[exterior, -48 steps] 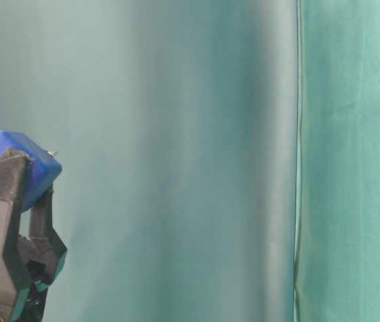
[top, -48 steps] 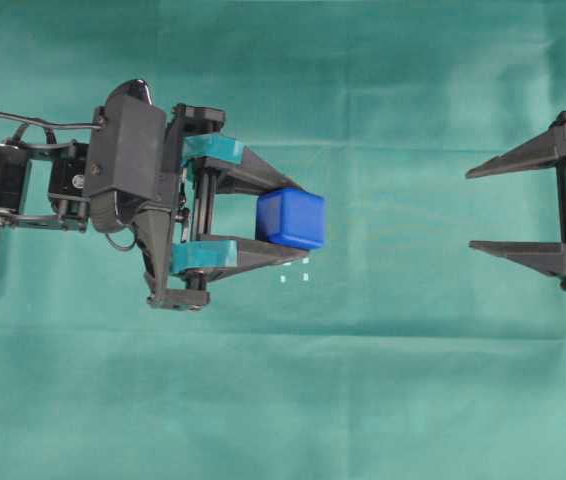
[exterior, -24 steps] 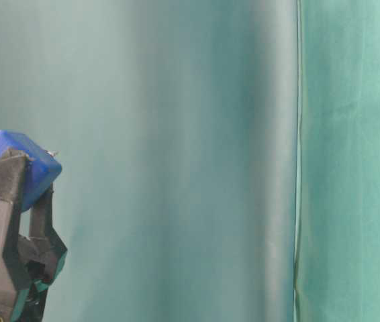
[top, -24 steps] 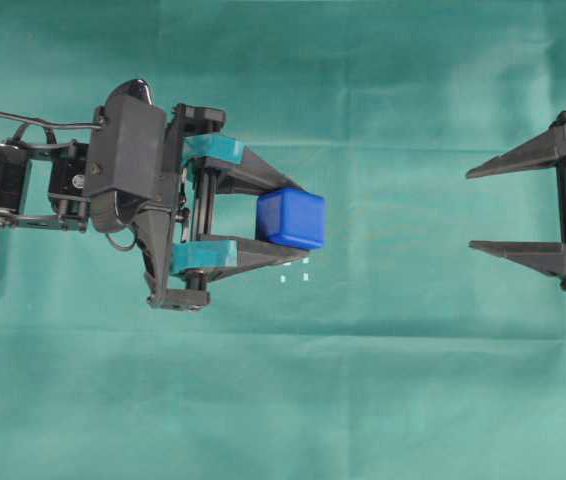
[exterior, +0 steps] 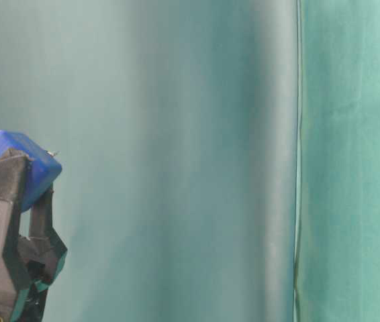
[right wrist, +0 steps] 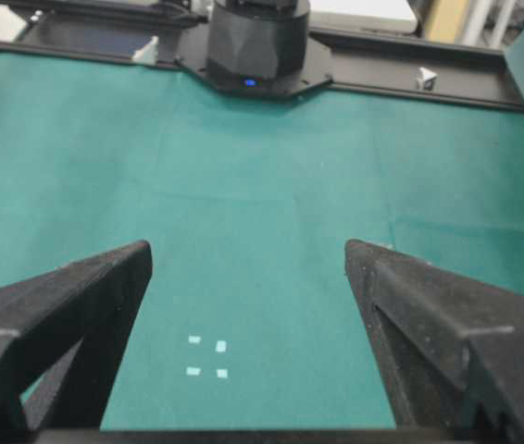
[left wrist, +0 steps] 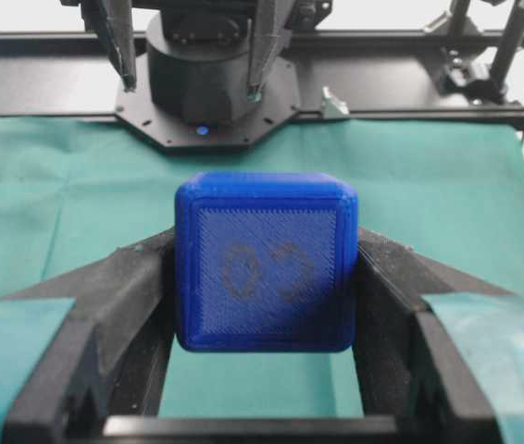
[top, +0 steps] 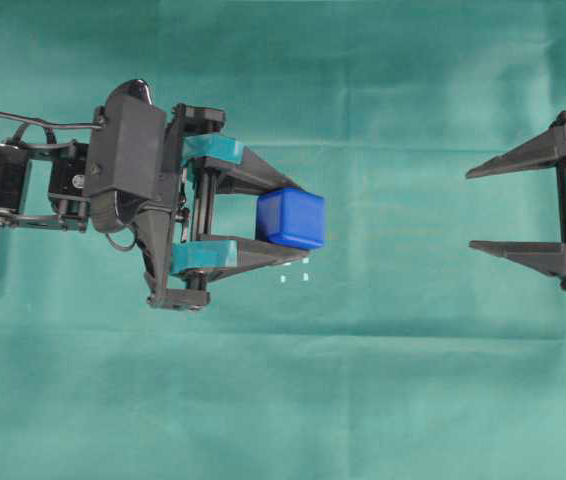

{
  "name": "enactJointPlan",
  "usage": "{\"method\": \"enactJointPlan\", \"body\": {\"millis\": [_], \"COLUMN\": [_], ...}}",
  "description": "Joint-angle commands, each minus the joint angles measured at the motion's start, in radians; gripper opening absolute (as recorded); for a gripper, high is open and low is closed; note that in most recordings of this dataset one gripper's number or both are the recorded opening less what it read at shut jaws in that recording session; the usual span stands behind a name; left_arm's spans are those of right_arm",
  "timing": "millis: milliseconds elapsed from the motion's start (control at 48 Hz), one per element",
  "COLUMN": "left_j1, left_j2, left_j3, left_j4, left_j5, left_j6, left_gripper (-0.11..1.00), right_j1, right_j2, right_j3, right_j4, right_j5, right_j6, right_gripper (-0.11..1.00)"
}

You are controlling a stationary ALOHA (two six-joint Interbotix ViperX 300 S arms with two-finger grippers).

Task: Handover the blue block to the right arm after grasping it with the left arm, then place it in the designated position.
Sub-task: 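Move the open right gripper toward the cube held by the left gripper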

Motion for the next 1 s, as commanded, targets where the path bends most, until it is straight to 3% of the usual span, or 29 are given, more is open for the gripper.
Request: {"method": "enactJointPlan", "body": {"millis": [0,187,396,667,979], "left_j1": [-0.005,-0.005,-0.005,-0.005,-0.005], "left_j2": [-0.021,-0.021,-0.021,-0.021,-0.021], "left_j3": [-0.012,-0.011,-0.012,-0.012,-0.012], "left_j4": [0.0,-0.002,-0.002,-0.002,-0.003], "left_j5": [-0.006,-0.005,-0.006,-0.006,-0.006], "left_j6": [0.002,0.002,0.002,0.002,-0.002], "left_gripper": [0.47,0.47,0.47,0.47,0.47], "right_j1": [0.002,0.005,0.005,0.005,0.005], "right_j2": [0.003,0.002,0.003,0.005,0.006], "right_j3": [-0.028,-0.067,-0.138,-0.193,-0.195], "right_j4": [-0.006,-0.138,-0.341,-0.618,-0.841], "right_j5": [-0.008,0.002,0.063,0.074,0.054], "right_j6": [-0.005,-0.026,-0.095,-0.233,-0.347], "right_gripper": [0.93,0.93,0.93,0.93,0.93]}}
